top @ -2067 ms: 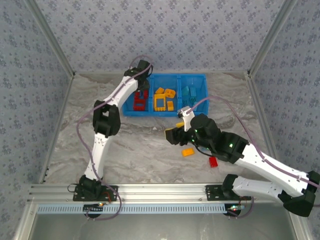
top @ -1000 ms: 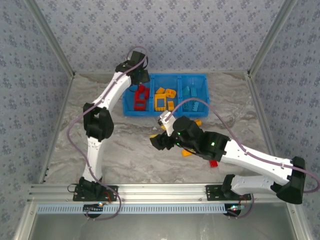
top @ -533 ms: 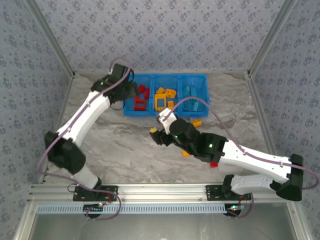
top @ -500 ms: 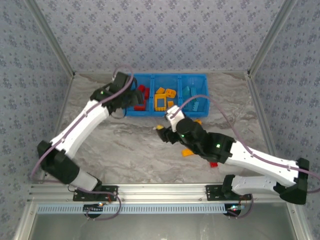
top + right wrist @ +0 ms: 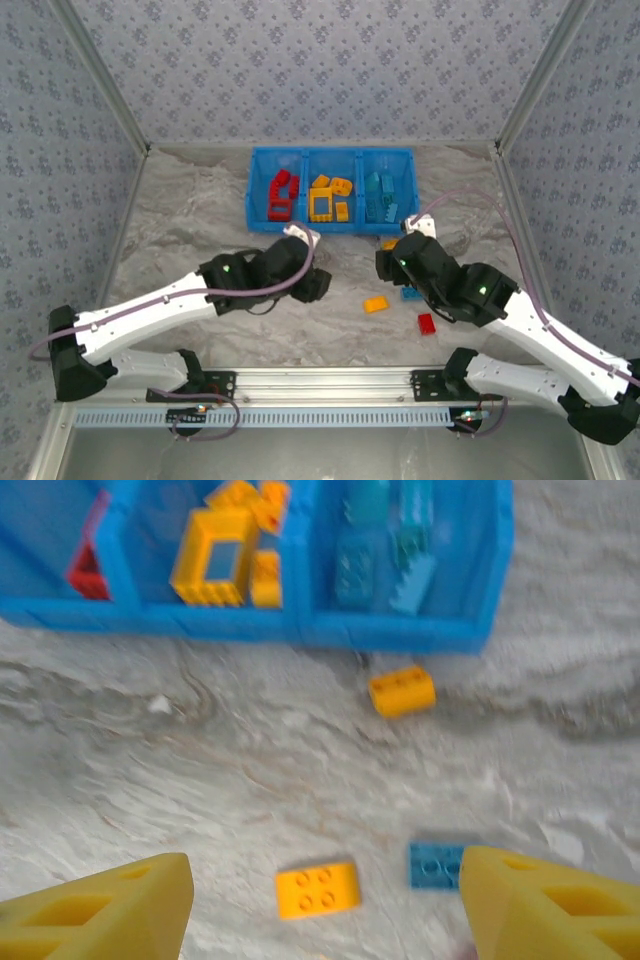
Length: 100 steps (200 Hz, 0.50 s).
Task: Sort the legos into containers by color
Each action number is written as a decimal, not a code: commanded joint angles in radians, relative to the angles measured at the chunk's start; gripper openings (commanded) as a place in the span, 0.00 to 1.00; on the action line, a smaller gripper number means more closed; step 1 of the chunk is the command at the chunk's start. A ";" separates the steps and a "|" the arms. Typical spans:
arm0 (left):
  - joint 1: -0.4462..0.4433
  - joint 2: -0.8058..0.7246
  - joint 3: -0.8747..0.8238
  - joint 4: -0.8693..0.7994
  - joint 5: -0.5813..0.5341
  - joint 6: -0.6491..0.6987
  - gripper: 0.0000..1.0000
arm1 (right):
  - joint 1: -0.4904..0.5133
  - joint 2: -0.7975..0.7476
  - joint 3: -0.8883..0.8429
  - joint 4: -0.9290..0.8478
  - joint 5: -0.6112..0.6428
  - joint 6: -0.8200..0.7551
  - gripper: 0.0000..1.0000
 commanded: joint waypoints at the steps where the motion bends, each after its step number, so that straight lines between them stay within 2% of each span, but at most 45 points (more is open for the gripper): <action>1: -0.063 -0.001 -0.014 0.089 -0.081 0.027 0.69 | -0.072 -0.004 -0.026 -0.089 -0.045 0.114 0.73; 17: -0.111 0.027 -0.027 0.143 -0.081 0.028 0.68 | -0.157 0.011 -0.057 -0.095 -0.094 0.119 0.75; 40: -0.174 0.083 -0.015 0.196 -0.102 0.028 0.68 | -0.332 0.043 -0.122 -0.049 -0.259 0.069 0.77; 67: -0.239 0.122 -0.023 0.311 -0.109 0.052 0.68 | -0.472 0.142 -0.158 -0.004 -0.417 0.034 0.85; 80: -0.270 0.159 -0.008 0.334 -0.122 0.078 0.68 | -0.543 0.183 -0.190 0.041 -0.493 0.063 0.83; 100: -0.320 0.219 0.032 0.350 -0.140 0.134 0.68 | -0.599 0.210 -0.223 0.094 -0.524 0.156 0.77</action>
